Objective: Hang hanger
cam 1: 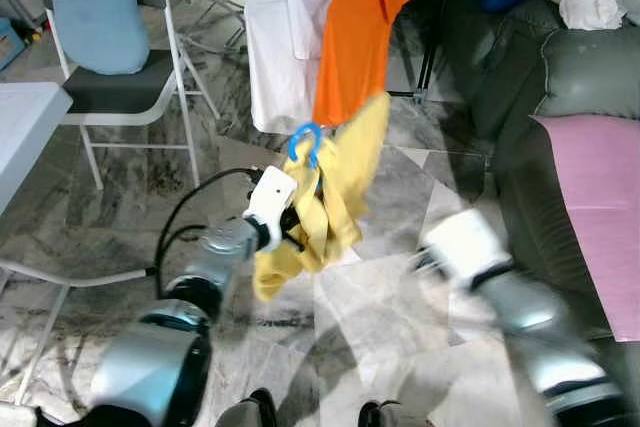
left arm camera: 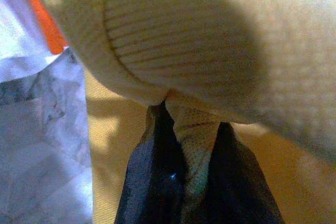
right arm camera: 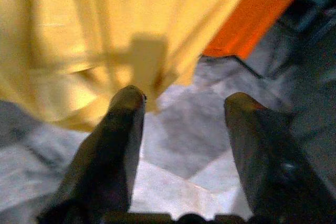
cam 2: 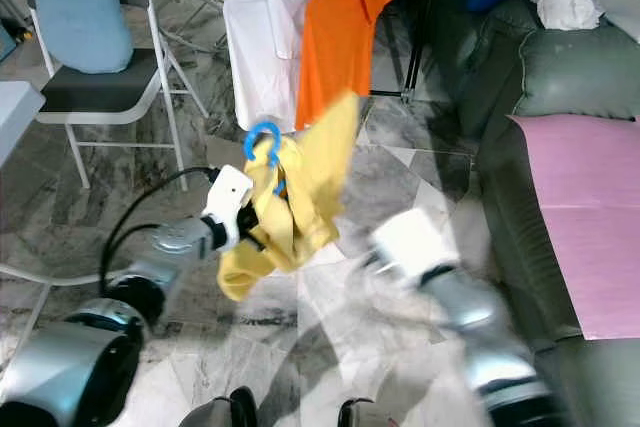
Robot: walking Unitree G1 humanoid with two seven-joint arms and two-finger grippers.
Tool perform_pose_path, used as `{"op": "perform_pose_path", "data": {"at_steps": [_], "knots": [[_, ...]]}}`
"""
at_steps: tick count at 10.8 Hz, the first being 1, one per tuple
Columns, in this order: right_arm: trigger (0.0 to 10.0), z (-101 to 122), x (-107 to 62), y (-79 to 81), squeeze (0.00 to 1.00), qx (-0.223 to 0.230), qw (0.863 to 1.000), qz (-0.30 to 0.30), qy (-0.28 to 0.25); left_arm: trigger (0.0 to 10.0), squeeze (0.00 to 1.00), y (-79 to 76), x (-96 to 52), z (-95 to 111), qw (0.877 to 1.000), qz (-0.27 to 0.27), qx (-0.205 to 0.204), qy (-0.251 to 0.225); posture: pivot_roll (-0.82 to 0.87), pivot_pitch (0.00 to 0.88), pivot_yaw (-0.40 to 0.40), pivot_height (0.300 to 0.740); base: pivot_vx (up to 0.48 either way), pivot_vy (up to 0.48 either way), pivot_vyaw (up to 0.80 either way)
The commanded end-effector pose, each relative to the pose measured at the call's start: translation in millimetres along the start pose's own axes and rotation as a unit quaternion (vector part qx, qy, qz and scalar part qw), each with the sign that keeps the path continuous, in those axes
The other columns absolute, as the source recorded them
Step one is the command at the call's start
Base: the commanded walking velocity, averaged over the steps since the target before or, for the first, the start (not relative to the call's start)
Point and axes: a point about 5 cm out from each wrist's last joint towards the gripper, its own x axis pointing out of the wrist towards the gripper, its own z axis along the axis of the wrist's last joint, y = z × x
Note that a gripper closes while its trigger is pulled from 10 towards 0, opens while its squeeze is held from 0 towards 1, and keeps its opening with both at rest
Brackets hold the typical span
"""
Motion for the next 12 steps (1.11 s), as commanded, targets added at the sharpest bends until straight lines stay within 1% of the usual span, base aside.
{"op": "perform_pose_path", "data": {"at_steps": [1, 2, 3, 4, 5, 6, 7, 8, 9, 10, 11, 12], "knots": [[10.0, -1.1, -2.3, 1.0, 1.00, -0.016, 1.000, 0.017, -0.002, 10.0, 0.00, 0.1, -1.4, 6.9, 0.999, -0.029, 0.040, -0.012, -0.27, 0.183, 0.039, 0.740, 0.000, 0.000, 0.00], [10.0, -2.1, -6.2, -1.8, 1.00, -0.046, 0.998, 0.035, 0.000, 10.0, 0.00, -0.1, -4.8, 4.6, 0.996, -0.048, 0.082, -0.006, -0.27, 0.183, 0.039, 0.740, 0.000, 0.000, 0.00], [10.0, -4.2, -14.0, -1.8, 1.00, -0.106, 0.990, 0.088, 0.007, 10.0, 0.00, -0.9, -9.1, 4.4, 0.986, -0.070, 0.154, -0.004, -0.27, 0.191, 0.043, 0.740, 0.000, 0.000, 0.00], [10.0, 0.4, -19.4, -3.2, 1.00, -0.135, 0.983, 0.127, 0.003, 10.0, 0.00, -6.0, -12.5, -0.8, 0.970, -0.115, 0.214, 0.013, -0.27, 0.191, 0.043, 0.740, 0.000, 0.000, 0.00], [10.0, 6.3, -20.9, -4.5, 1.00, -0.148, 0.979, 0.143, -0.004, 10.0, 0.00, -8.7, -13.8, -2.7, 0.962, -0.131, 0.238, 0.015, -0.27, 0.193, 0.056, 0.740, 0.000, 0.000, 0.00], [10.0, 14.1, -22.8, -5.7, 1.00, -0.174, 0.971, 0.164, -0.013, 10.0, 0.00, -13.1, -14.4, -5.0, 0.953, -0.148, 0.264, 0.016, -0.27, 0.190, 0.061, 0.740, 0.000, 0.000, 0.00], [10.0, 28.7, -22.9, -8.2, 1.00, -0.194, 0.965, 0.171, -0.037, 10.0, 0.00, -16.5, -15.0, -7.3, 0.942, -0.163, 0.292, 0.021, -0.27, 0.186, 0.065, 0.740, 0.000, 0.000, 0.00], [10.0, 39.6, -22.5, -11.0, 1.00, -0.202, 0.963, 0.172, -0.053, 10.0, 0.00, -17.3, -15.0, -6.7, 0.940, -0.167, 0.298, 0.018, -0.27, 0.186, 0.065, 0.740, 0.000, 0.000, 0.00], [10.0, 47.2, -20.9, -14.8, 1.00, -0.213, 0.960, 0.173, -0.057, 10.0, 0.00, -18.4, -14.5, -3.3, 0.935, -0.173, 0.311, 0.009, -0.27, 0.180, 0.071, 0.740, 0.000, 0.000, 0.00], [10.0, 48.1, -20.4, -15.1, 1.00, -0.214, 0.957, 0.189, -0.048, 10.0, 0.00, -19.5, -14.3, 0.3, 0.929, -0.178, 0.324, -0.002, -0.27, 0.181, 0.073, 0.740, 0.000, 0.000, 0.00], [10.0, 48.2, -21.5, -11.8, 0.00, -0.202, 0.953, 0.224, -0.041, 10.0, 0.00, -21.8, -13.5, 5.9, 0.926, -0.181, 0.332, -0.023, -0.27, 0.181, 0.073, 0.740, 0.000, 0.000, 0.00], [10.0, 44.3, -23.2, -11.2, 0.00, -0.202, 0.946, 0.252, -0.024, 10.0, 0.00, -24.8, -13.6, 9.0, 0.919, -0.188, 0.345, -0.039, -0.27, 0.181, 0.073, 0.740, 0.000, 0.000, 0.00]]}}
